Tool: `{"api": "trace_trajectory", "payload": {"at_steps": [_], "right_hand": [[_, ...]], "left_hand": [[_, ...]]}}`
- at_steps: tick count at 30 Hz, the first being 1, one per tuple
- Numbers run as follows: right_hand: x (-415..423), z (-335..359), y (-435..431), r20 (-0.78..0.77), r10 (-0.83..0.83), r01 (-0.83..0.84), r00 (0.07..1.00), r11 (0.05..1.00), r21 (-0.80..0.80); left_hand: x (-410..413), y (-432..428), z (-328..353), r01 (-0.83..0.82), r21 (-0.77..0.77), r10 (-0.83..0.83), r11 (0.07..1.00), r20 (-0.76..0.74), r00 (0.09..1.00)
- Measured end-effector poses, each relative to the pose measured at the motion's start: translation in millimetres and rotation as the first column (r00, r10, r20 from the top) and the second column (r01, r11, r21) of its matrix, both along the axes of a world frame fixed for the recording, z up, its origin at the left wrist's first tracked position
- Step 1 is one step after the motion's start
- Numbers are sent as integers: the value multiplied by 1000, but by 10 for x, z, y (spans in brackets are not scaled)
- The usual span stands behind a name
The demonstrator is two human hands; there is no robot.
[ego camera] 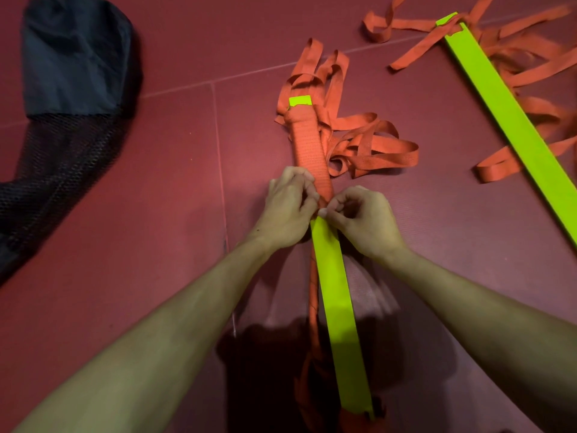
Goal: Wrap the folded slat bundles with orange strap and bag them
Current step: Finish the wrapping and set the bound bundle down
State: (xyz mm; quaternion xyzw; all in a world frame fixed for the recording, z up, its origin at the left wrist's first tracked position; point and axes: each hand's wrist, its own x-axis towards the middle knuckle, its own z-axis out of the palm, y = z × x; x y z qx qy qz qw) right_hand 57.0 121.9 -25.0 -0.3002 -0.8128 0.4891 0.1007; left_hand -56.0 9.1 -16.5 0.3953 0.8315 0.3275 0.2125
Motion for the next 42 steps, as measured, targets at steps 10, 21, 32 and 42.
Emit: {"api": "trace_trajectory", "payload": {"at_steps": [10, 21, 32, 42], "right_hand": [[-61, -60, 64, -84, -37, 25, 996, 989, -146], [-149, -14, 65, -33, -162, 137, 986, 915, -378], [-237, 13, 89, 77, -327, 320, 942, 801, -506], [-218, -5, 37, -34, -253, 236, 967, 937, -257]], "left_hand": [[9, 32, -111, -188, 161, 151, 969, 217, 964], [74, -84, -259, -185, 221, 133, 958, 232, 964], [101, -143, -349, -250, 264, 150, 932, 348, 925], [371, 116, -327, -347, 259, 338, 901, 79, 938]]}}
